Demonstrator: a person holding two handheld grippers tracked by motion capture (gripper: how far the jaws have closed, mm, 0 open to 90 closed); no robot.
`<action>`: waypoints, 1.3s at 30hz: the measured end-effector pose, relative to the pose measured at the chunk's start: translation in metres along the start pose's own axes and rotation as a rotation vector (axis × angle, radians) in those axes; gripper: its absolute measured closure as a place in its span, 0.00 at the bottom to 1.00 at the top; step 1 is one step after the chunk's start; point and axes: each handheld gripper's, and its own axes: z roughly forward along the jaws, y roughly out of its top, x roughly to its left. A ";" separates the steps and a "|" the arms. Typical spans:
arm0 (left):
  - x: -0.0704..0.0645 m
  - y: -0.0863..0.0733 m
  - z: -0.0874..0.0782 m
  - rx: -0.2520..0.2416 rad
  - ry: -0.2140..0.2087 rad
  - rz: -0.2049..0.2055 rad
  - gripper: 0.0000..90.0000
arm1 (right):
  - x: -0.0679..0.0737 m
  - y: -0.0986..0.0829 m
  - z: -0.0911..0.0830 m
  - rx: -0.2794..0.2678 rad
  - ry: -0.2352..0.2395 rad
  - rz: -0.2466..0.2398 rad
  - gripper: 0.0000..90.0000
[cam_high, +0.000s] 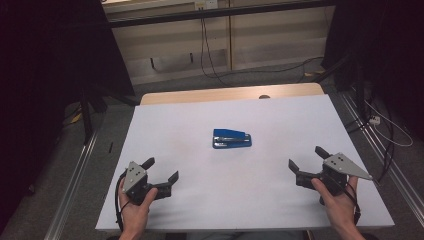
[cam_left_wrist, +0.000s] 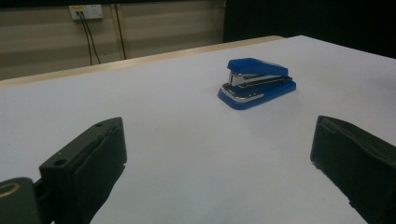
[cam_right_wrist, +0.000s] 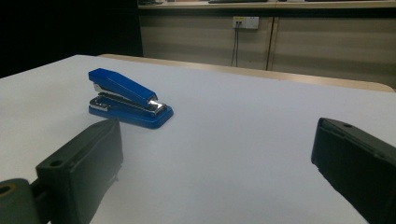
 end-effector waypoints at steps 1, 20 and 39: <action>0.000 0.000 0.000 0.001 0.002 -0.002 0.04 | 0.000 0.000 0.000 0.003 0.003 -0.002 0.02; 0.000 -0.001 0.010 0.051 -0.002 0.002 0.04 | 0.004 -0.002 0.005 0.030 0.066 0.001 0.03; 0.008 0.003 0.025 0.088 -0.062 -0.036 0.07 | 0.020 0.004 0.034 0.036 0.121 -0.004 0.03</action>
